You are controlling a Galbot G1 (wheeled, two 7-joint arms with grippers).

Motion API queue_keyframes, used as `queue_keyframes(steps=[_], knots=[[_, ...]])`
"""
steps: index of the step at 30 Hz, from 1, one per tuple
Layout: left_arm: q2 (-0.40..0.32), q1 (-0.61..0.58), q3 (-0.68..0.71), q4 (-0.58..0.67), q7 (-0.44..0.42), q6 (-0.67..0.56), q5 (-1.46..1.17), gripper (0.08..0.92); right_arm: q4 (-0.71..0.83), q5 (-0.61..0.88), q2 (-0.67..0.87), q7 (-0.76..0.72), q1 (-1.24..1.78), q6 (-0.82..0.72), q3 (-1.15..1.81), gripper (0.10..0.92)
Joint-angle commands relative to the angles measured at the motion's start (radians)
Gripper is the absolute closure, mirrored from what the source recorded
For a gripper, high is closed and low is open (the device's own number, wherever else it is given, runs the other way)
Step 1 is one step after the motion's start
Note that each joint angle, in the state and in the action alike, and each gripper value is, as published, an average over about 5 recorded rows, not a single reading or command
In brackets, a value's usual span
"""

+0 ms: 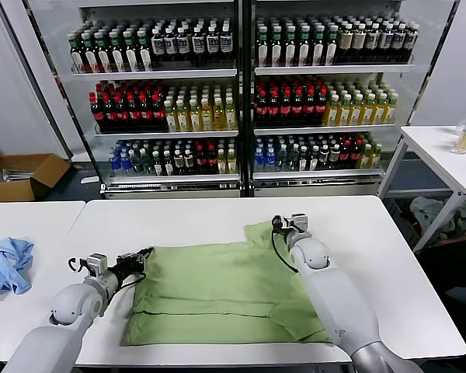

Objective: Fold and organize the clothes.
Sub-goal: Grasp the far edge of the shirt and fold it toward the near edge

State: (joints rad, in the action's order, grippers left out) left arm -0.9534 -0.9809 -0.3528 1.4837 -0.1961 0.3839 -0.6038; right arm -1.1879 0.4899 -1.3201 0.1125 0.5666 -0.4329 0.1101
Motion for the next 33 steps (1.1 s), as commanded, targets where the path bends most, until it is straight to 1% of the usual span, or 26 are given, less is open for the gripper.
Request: queue_keyframes(steps=[1,5,8,15,23,33], knots=[[0.050,-0.093,-0.034,0.141,0.070,-0.063,-0.105,0.915,-0.309,0.137,0.106,0.027,0.092,-0.029,0.020,0.919],[0.079,-0.185,-0.065,0.247,0.097,-0.088,-0.122,0.915,-0.512,0.202,0.198,0.047,0.199,-0.063,0.070,0.919],[0.089,-0.245,-0.085,0.305,0.111,-0.096,-0.125,0.915,-0.627,0.212,0.253,0.052,0.300,-0.072,0.109,0.919],[0.088,-0.366,-0.122,0.357,0.129,-0.116,-0.110,0.915,-0.818,0.195,0.316,0.055,0.525,-0.068,0.176,0.919],[0.080,-0.446,-0.147,0.366,0.131,-0.147,-0.087,0.915,-0.919,0.161,0.325,0.055,0.691,-0.060,0.262,0.919],[0.075,-0.487,-0.155,0.380,0.129,-0.152,-0.067,0.915,-0.985,0.110,0.322,0.052,0.832,-0.046,0.326,0.919]])
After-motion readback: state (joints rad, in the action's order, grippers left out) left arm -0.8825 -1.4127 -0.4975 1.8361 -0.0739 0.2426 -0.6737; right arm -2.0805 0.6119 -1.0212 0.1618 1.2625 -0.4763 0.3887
